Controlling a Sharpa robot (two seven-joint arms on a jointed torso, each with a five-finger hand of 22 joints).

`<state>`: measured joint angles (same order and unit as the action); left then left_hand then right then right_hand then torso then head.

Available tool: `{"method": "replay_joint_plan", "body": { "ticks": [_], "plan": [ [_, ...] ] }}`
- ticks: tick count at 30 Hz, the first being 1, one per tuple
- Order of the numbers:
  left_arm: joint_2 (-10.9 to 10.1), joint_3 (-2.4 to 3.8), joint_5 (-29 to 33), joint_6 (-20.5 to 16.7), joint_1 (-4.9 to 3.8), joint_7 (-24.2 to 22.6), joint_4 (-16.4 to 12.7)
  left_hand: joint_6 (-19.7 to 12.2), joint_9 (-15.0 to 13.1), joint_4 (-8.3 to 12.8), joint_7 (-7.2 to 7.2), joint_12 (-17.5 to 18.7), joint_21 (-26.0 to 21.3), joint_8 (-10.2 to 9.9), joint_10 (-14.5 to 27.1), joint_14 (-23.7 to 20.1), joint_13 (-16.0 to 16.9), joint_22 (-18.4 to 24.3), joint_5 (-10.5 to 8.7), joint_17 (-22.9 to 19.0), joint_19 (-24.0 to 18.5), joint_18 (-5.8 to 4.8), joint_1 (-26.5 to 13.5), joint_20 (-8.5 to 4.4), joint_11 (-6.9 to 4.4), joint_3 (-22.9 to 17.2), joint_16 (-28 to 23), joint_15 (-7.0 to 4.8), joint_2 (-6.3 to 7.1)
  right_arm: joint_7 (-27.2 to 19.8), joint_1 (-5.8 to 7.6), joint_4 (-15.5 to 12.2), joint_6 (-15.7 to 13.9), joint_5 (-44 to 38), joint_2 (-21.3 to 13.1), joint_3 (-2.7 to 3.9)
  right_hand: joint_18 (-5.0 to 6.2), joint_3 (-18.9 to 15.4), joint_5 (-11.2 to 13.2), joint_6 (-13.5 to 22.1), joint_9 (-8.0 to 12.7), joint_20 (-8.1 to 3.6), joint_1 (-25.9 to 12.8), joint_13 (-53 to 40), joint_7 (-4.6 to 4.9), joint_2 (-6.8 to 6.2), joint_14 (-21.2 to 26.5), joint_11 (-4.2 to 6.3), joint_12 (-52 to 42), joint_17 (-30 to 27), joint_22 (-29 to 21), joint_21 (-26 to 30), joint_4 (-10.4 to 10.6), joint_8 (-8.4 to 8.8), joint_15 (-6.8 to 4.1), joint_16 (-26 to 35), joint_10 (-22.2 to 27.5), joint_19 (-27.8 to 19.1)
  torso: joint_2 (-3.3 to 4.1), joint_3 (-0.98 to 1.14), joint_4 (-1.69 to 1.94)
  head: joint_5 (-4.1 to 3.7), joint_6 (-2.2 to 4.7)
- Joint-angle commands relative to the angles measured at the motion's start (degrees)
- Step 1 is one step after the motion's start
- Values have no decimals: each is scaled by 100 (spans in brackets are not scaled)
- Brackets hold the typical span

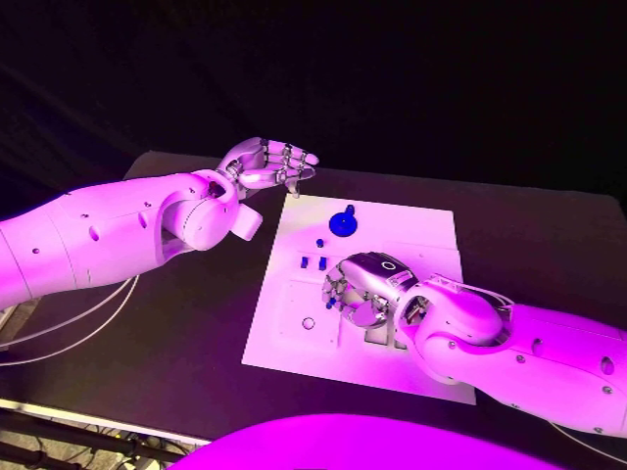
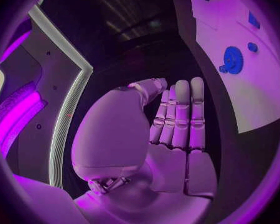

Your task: Assemble the parts on the task board

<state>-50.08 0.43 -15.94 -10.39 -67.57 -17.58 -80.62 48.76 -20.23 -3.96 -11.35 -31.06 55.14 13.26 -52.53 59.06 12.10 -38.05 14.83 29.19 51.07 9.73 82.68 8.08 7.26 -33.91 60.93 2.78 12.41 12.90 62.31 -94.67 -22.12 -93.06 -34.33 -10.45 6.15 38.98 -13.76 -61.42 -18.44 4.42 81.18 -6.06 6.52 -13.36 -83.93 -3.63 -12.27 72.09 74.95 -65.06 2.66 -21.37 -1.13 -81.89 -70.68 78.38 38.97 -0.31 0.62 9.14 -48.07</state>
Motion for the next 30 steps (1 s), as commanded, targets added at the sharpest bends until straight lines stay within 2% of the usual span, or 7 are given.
{"method": "replay_joint_plan", "body": {
  "ticks": [1,20,24,26,30],
  "plan": [
    [9,6,41,84,-3,-14,-8,-33,5,0,-10,16,-20,-19,34,-17,-5,5,24,-6,-14,88,-49,11,12,27,-37,11,-27,17,-14,8,174,-112,27,-10,-68,17,-18,-6,-10,-11,-24,-7,39,53,-249,67,-8,-8,137,25,-5,-15,-35,5,-51,16,0,-2,-1,-10,8],
    [3,6,41,108,-3,17,-5,-33,5,0,-10,16,-20,-19,34,-17,-5,5,24,-6,-14,88,-49,11,12,27,-37,11,-27,114,-36,48,424,-289,125,-31,-60,-2,-7,25,-23,1,-106,-8,56,42,-241,52,26,-36,121,74,-29,-9,-21,19,-29,-12,-1,-4,1,-23,7],
    [-1,6,41,109,-3,21,-4,-33,5,0,-10,16,-20,-19,34,-17,-5,5,24,-6,-14,88,-49,11,12,27,-37,11,-27,81,-37,53,407,-239,124,-33,-53,-97,3,252,-5,46,-241,2,129,17,-244,-12,111,-15,104,141,-68,105,34,6,91,-48,-3,-4,2,-26,10],
    [-3,6,41,111,-3,24,-4,-33,5,0,-10,16,-20,-19,34,-17,-5,5,24,-6,-14,88,-49,11,12,27,-37,11,-27,77,-38,54,362,-223,120,-34,-47,-150,2,423,30,77,-322,13,179,-24,-242,-57,159,-10,82,196,-70,213,73,2,180,-71,-4,-5,0,-28,15],
    [-3,6,41,120,-3,32,-5,-41,8,-5,-13,17,-31,-21,43,-19,-13,13,24,-8,-14,88,-54,14,16,34,-43,14,-32,101,-38,47,221,-208,100,-35,-30,-191,-1,660,86,127,-381,34,208,-73,-234,-114,225,-16,42,292,-105,383,121,0,372,-105,-4,-5,-2,-35,28]
  ]
}}
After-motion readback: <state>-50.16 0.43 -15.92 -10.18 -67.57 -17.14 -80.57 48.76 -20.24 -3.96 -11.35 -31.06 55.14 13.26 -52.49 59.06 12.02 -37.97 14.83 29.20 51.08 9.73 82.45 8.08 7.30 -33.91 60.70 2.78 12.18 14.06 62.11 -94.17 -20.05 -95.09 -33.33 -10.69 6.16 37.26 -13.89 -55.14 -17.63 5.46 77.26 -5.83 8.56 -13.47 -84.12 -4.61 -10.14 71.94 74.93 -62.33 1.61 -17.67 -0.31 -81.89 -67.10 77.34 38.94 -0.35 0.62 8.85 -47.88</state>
